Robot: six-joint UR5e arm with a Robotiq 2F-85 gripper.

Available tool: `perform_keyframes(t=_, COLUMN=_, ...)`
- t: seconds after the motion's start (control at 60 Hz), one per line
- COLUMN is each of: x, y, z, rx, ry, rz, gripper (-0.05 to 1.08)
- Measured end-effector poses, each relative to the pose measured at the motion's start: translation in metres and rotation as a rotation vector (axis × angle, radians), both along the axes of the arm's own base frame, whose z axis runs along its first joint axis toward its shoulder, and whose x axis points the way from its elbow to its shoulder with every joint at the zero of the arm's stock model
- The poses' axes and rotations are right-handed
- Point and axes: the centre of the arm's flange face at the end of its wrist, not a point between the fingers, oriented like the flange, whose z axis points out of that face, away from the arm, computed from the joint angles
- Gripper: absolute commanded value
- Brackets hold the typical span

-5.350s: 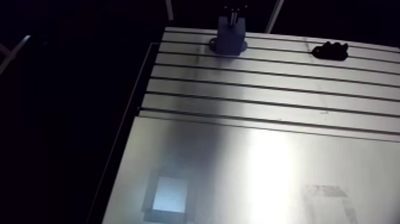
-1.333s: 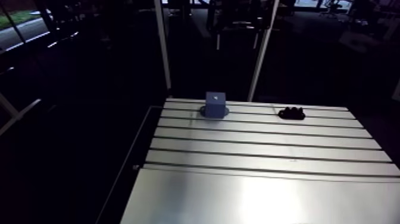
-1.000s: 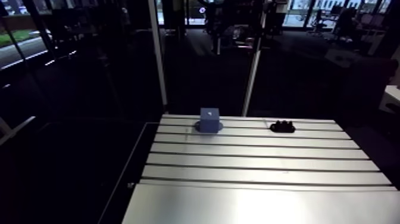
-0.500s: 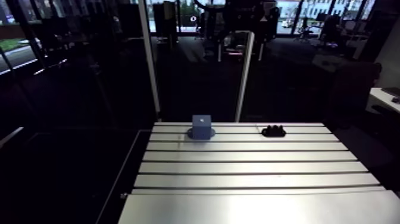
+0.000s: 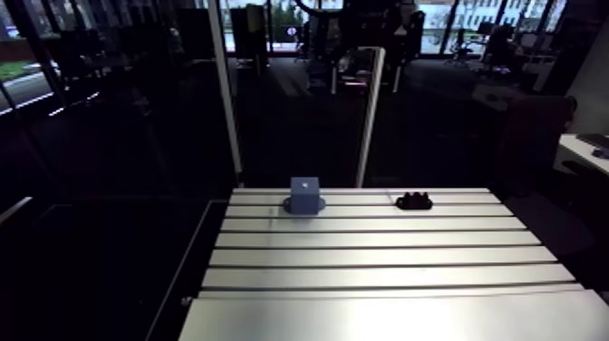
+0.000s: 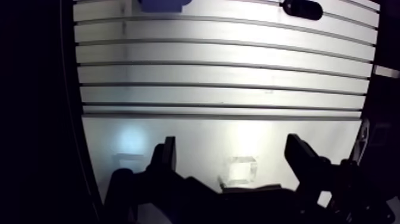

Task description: Pick up the M10 bolt and insert it into the hex recess until seated.

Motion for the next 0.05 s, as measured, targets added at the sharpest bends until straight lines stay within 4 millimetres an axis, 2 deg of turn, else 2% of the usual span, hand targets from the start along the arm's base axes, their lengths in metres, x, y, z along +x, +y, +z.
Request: perform_keyframes(t=0.05, x=-0.0008, y=-0.0001, z=-0.0014, rx=-0.001, ry=-0.002, rz=0.000, gripper=0.01)
